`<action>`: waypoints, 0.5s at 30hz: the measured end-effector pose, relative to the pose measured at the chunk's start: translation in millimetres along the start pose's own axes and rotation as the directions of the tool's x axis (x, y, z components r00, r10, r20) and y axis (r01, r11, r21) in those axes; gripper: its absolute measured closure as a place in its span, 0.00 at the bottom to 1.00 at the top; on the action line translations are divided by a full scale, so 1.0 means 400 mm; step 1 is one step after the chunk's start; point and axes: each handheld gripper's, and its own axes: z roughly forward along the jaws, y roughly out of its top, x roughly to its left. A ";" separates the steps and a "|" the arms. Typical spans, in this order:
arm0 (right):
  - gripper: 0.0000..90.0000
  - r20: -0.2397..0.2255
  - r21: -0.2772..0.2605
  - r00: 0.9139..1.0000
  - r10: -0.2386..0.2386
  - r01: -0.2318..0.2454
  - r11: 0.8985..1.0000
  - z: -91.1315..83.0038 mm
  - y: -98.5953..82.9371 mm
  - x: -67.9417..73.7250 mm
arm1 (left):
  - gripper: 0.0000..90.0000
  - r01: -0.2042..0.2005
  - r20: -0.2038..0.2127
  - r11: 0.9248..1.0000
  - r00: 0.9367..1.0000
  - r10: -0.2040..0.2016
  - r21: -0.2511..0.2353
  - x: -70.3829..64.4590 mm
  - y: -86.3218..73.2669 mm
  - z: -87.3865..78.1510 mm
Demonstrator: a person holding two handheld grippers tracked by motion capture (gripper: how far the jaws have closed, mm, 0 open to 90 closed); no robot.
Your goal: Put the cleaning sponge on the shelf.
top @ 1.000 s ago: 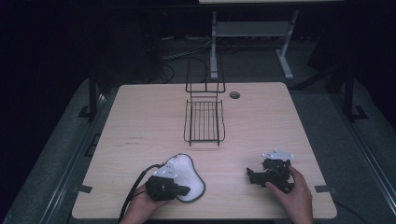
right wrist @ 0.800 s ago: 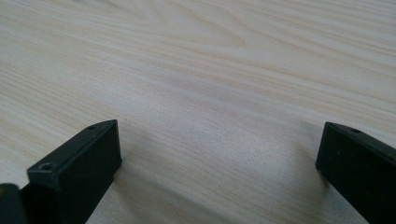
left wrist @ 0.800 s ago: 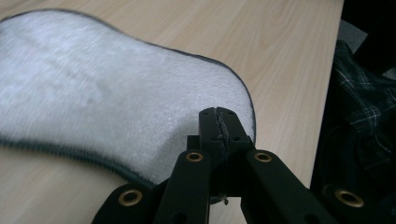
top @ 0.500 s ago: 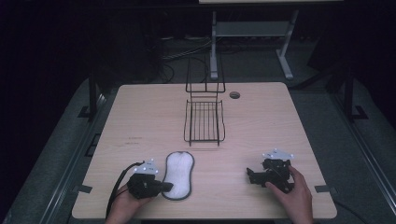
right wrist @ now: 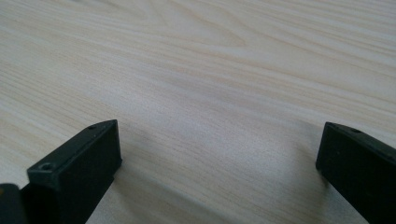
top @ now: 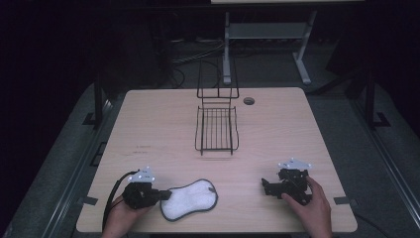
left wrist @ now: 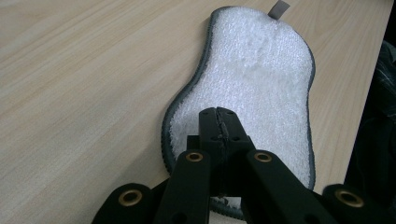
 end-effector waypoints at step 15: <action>0.00 0.001 -0.001 1.000 -0.003 0.003 1.000 0.000 0.000 -0.001 | 0.67 -0.055 0.048 0.997 0.997 0.057 -0.044 -0.017 0.051 0.021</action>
